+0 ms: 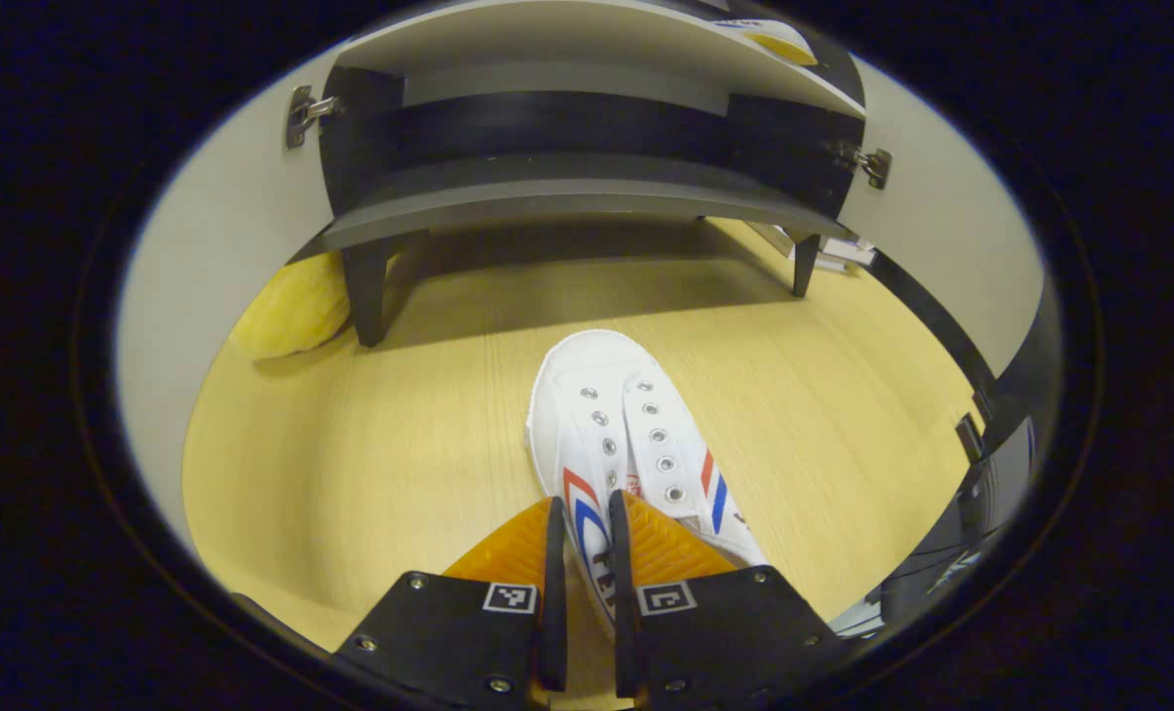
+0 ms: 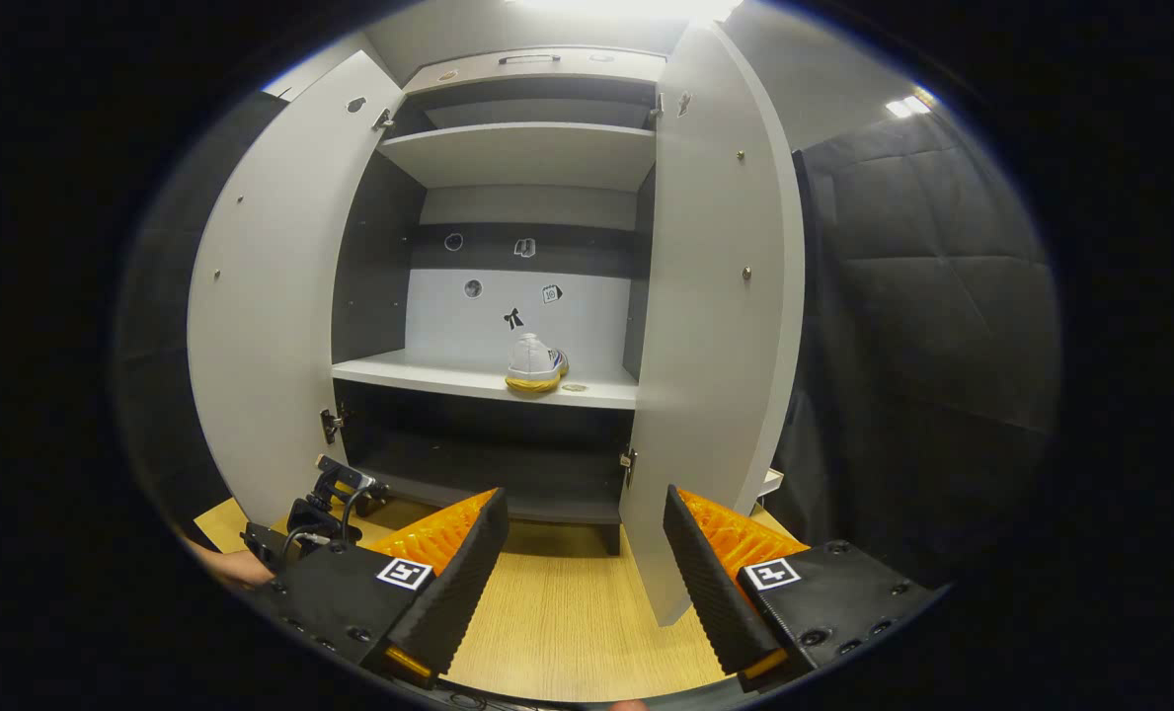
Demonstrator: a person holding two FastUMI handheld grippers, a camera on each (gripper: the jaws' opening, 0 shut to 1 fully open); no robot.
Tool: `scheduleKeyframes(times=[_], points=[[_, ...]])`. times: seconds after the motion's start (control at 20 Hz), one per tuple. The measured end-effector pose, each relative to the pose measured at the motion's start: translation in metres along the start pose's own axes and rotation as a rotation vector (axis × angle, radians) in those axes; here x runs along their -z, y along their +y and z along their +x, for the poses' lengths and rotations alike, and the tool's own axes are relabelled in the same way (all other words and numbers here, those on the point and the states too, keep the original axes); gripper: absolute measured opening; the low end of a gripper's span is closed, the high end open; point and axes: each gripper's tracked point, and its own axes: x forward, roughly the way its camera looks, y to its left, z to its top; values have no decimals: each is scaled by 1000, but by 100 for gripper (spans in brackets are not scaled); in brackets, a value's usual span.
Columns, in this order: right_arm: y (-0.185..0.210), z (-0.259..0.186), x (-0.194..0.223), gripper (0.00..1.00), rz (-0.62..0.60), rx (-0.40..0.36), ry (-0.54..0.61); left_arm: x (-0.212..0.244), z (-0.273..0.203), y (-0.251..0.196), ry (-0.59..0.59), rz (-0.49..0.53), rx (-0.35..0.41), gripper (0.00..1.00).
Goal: Grab one shoe with the right hand and put it into the shoe cabinet, grab the other shoe with the left hand and put it into the shoe cabinet; then close the right door with the right hand and the left door with the left hand.
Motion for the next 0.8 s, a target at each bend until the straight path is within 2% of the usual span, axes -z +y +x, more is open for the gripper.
scheduleKeyframes(times=[0.05,0.1,0.15,0.35,0.8], points=[[-1,-1,0,97,2,1,0,-5,-2,4,-12,-24,-9,23],[-2,-1,0,99,3,2,0,-4,3,3,-11,-55,-6,6],[-3,-1,-1,99,4,7,-1,-6,0,4,-18,-56,-3,3],[-11,-2,-3,99,2,17,-7,-15,-1,7,-79,5,-37,2],[-11,-2,-7,97,5,9,-13,-41,-24,7,-127,-2,-2,1]])
